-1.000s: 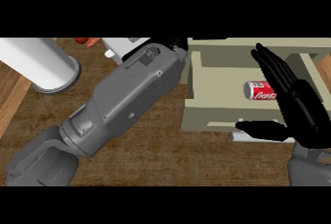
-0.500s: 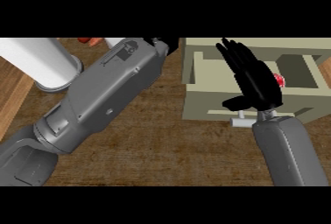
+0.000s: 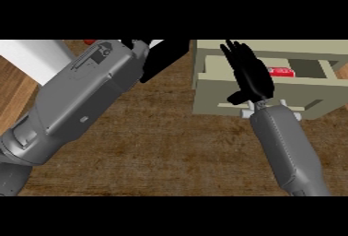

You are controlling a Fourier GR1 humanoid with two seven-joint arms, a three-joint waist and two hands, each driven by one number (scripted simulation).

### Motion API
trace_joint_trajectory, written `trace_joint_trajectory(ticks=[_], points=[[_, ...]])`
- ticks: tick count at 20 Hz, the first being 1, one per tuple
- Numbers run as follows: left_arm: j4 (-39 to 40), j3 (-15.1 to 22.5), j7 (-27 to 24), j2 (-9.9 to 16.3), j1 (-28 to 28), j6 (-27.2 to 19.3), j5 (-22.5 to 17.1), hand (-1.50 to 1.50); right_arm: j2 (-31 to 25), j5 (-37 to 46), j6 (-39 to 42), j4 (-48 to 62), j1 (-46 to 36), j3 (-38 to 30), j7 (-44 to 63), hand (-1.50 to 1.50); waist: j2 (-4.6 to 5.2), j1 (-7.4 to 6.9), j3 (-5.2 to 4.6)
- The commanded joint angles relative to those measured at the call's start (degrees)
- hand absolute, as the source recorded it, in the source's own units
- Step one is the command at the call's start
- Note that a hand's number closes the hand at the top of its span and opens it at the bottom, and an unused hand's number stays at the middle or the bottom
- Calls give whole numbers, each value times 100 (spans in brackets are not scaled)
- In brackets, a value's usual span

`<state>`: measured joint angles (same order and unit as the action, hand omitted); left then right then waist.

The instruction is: Pick up the can, place it into the drawer and close the drawer

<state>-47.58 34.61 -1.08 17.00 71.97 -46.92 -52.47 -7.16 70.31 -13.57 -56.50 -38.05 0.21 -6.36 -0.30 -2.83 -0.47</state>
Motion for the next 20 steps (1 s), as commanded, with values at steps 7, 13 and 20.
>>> trace_joint_trajectory(ticks=[7,13,20], points=[[-939,-33,206,329,-512,-212,284,-150,-207,178,-1332,2156,-940,-578,-260,-150,87,-48,56],[-1254,-133,479,794,-701,-11,322,-150,-238,298,-1923,2943,-1641,-832,-72,-150,121,-148,55],[-1445,-172,671,859,-630,-45,464,-150,-225,472,-2717,3808,-2061,-957,-49,-150,172,-215,60]])
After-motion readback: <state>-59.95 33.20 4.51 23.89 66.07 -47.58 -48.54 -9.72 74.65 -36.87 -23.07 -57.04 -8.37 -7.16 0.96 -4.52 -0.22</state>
